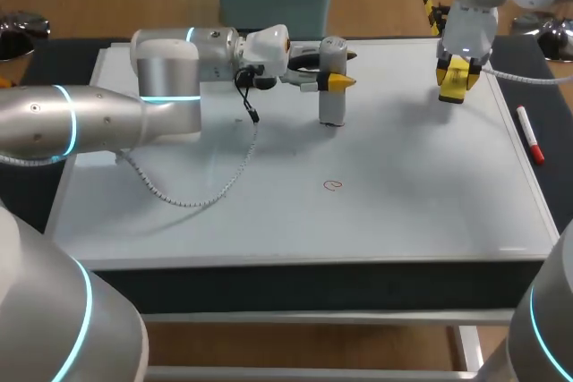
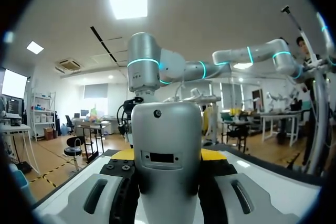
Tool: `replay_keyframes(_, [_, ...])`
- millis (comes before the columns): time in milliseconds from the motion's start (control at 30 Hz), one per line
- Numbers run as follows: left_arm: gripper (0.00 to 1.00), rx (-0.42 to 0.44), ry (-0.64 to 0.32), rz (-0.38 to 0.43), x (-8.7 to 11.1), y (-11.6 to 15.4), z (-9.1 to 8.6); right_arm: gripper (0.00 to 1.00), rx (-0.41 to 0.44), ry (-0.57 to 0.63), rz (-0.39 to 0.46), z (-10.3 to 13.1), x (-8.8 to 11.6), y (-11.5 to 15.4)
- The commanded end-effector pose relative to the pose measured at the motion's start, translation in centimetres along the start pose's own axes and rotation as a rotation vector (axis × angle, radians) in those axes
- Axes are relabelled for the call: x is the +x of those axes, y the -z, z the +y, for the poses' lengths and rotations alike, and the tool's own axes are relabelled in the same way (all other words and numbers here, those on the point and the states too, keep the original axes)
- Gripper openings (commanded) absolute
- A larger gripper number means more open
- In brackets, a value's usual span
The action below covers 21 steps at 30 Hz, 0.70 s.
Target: Pick up the inspection probe, press it on each red-marked spot on the whiteboard one by one, put down the probe, pick up the eraser, and wipe off all the red marks.
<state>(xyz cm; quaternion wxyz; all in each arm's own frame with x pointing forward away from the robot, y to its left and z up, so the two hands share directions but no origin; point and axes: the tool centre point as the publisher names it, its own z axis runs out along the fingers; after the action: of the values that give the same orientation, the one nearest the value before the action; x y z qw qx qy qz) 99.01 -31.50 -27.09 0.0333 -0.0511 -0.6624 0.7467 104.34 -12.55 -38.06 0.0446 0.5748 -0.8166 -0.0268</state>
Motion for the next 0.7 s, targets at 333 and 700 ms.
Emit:
replay_keyframes(333, [0.0,-0.004,0.008,0.002,-0.24,-0.62,0.8,0.0,0.0,0.002,0.003,-0.12,0.0,0.06])
replay_keyframes(700, [0.0,0.018,0.002,0.024,-0.33,-0.65,1.17,0.0,0.0,0.002,0.003,-0.12,0.0,0.06])
